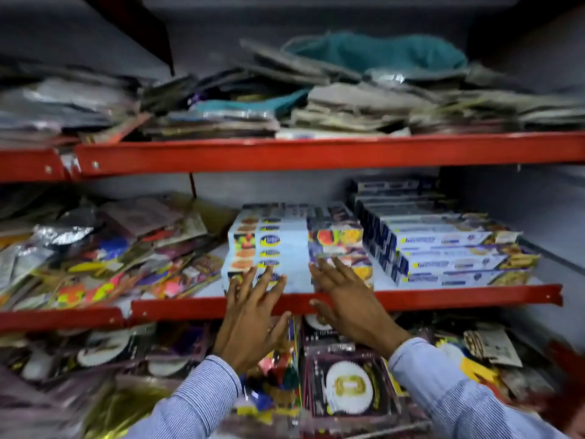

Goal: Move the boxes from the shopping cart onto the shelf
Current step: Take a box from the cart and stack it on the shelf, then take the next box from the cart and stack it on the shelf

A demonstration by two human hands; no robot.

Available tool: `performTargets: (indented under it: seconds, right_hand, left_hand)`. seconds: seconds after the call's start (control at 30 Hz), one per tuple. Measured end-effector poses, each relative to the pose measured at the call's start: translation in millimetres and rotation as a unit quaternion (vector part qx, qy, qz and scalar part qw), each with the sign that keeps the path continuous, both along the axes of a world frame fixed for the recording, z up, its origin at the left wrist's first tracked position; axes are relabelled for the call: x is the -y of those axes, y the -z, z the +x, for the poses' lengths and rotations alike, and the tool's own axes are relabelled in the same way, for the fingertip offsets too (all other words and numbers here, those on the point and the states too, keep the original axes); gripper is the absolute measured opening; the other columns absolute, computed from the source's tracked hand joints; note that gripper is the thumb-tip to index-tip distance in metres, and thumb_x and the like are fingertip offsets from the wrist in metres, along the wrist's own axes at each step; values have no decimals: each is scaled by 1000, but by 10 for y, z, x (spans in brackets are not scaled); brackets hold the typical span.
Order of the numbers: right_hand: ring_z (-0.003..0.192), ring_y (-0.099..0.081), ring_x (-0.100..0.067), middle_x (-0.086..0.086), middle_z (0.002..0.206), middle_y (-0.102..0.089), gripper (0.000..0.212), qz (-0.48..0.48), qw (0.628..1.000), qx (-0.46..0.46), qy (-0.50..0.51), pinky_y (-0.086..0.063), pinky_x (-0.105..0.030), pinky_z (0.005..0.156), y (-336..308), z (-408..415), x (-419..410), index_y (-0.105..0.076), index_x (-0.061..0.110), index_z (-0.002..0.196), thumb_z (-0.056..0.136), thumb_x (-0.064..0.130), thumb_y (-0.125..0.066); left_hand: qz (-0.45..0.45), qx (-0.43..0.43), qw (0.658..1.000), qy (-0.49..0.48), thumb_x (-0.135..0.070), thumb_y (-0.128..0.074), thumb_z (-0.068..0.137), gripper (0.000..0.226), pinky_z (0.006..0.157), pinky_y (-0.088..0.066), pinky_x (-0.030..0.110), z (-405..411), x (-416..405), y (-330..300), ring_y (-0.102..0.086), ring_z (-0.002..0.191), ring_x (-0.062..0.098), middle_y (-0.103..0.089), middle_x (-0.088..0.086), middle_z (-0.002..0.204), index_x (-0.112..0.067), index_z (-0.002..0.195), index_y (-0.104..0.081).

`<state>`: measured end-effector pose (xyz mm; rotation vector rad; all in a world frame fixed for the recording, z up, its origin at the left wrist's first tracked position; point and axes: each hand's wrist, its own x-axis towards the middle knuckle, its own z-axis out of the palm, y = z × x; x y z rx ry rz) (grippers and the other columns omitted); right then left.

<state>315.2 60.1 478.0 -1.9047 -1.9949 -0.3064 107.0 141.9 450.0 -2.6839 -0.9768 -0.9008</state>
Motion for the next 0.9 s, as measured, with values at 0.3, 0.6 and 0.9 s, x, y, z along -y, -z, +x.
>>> performTargets:
  seconds: [0.3,0.6,0.9]
  right_hand:
    - [145,-24,-27,-1,156,-33,62,-72,992,-94,42,-34,-47,114,1608,-418,1046,-29,24,148,92,45,-46]
    - [121,-55,-35,-16,129,-61,49,-373,905,-185,84,-48,-43,96,3506,-764,1675,-53,9,131,89,33,-52]
    - [131,-45,-35,-15,147,-44,52,-576,801,-149,65,-40,-43,107,5107,-1379,1830,-39,15,144,94,26,-51]
  left_hand:
    - [-155,-64,986,-5,-50,-50,86,55,109,-32,54,-641,992,1339,-42,134,30,-54,2,142,-25,135,-51]
    - [-418,-166,893,-37,-44,-42,87,30,77,-53,41,-1289,1631,2961,-67,82,28,-72,1,83,-27,82,-66]
    - [-452,-227,861,-45,-37,-57,77,19,63,-57,40,-1447,1669,4102,-68,75,27,-73,1,74,-25,81,-71]
